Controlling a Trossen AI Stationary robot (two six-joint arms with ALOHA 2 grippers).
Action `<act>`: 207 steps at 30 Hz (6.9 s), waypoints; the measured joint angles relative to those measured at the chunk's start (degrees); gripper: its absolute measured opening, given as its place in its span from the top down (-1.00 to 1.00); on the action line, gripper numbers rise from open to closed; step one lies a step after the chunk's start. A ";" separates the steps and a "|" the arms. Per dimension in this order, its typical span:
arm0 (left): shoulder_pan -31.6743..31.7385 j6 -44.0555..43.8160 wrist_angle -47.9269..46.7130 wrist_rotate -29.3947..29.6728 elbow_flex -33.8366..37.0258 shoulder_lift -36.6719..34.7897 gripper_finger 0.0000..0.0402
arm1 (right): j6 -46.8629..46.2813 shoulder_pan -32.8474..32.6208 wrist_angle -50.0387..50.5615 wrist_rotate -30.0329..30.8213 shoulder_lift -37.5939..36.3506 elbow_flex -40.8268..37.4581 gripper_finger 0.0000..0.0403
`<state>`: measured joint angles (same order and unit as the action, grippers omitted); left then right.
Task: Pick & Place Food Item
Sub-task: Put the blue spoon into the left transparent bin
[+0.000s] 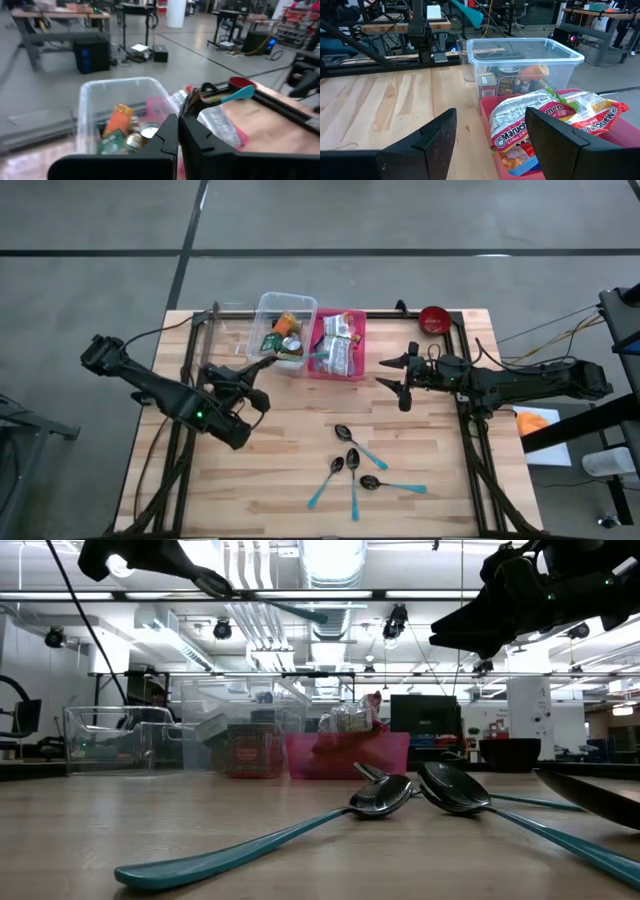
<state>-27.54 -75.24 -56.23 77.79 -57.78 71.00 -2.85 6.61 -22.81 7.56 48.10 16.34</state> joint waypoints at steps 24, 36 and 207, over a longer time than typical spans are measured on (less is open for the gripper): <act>33.63 -32.81 -33.81 -13.46 -0.04 -7.64 0.99 | -0.04 0.02 0.00 0.01 0.02 0.00 -0.17; 45.67 -26.55 -33.20 -22.97 0.18 -6.19 0.99 | 0.01 0.01 0.02 0.01 0.02 0.01 -0.17; 24.14 37.33 64.74 -81.99 -0.05 41.56 -0.09 | -0.03 0.01 0.26 0.02 0.01 0.01 -0.17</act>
<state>-3.40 -37.91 8.51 -4.20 -57.83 112.57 -2.88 6.62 -22.55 7.57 48.11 16.35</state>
